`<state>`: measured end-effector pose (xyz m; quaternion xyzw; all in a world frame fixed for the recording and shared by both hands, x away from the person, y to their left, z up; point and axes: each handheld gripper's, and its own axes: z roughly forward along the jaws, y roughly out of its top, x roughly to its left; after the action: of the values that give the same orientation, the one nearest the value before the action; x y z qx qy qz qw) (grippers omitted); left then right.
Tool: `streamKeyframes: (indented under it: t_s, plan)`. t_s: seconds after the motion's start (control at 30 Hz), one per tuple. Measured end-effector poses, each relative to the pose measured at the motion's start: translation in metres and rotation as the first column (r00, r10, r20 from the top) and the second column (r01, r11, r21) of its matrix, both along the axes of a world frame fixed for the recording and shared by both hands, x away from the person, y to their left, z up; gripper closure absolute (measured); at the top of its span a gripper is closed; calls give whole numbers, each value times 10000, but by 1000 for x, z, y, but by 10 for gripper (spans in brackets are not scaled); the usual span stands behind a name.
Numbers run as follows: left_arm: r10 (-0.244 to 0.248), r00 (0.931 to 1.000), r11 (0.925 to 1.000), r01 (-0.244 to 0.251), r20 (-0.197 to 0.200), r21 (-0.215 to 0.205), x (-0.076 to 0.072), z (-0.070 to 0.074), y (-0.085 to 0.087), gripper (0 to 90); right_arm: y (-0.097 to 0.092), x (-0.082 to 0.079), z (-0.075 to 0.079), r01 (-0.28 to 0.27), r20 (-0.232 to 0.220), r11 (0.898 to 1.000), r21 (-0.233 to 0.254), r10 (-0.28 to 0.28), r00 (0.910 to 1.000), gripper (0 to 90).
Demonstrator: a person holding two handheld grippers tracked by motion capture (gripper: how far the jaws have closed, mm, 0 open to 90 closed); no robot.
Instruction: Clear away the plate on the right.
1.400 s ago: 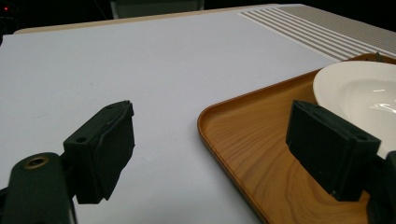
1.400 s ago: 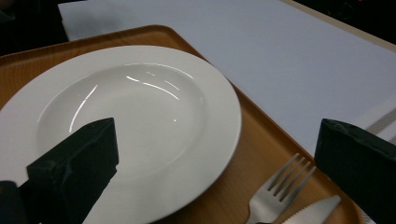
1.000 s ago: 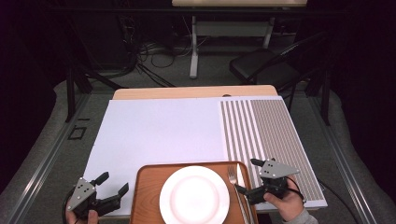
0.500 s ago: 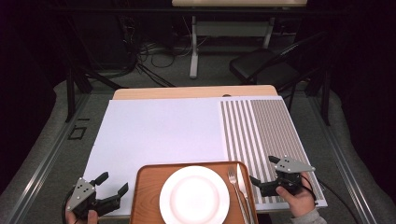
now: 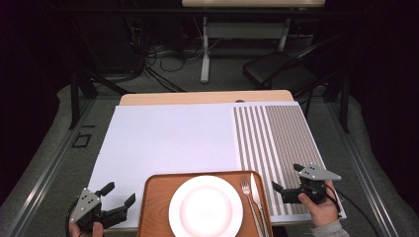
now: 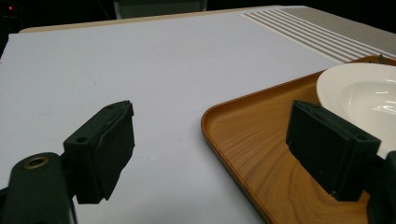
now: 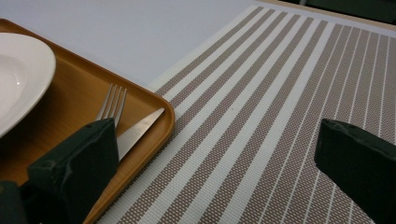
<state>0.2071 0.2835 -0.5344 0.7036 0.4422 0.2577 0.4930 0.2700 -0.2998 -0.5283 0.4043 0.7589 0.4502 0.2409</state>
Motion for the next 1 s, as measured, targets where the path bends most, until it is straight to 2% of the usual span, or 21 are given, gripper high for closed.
streamKeyframes:
  t_s: [0.57,1.0]
  plan:
    - [-4,10000,10000,4,-11,-59,1,-1,0,155,-15,5,-10,714,-167,9974,-114,-716,9973,0]
    - [25,10000,10000,-25,-29,-83,1,-1,1,155,-17,6,-14,817,-158,9966,-128,-819,9965,1]
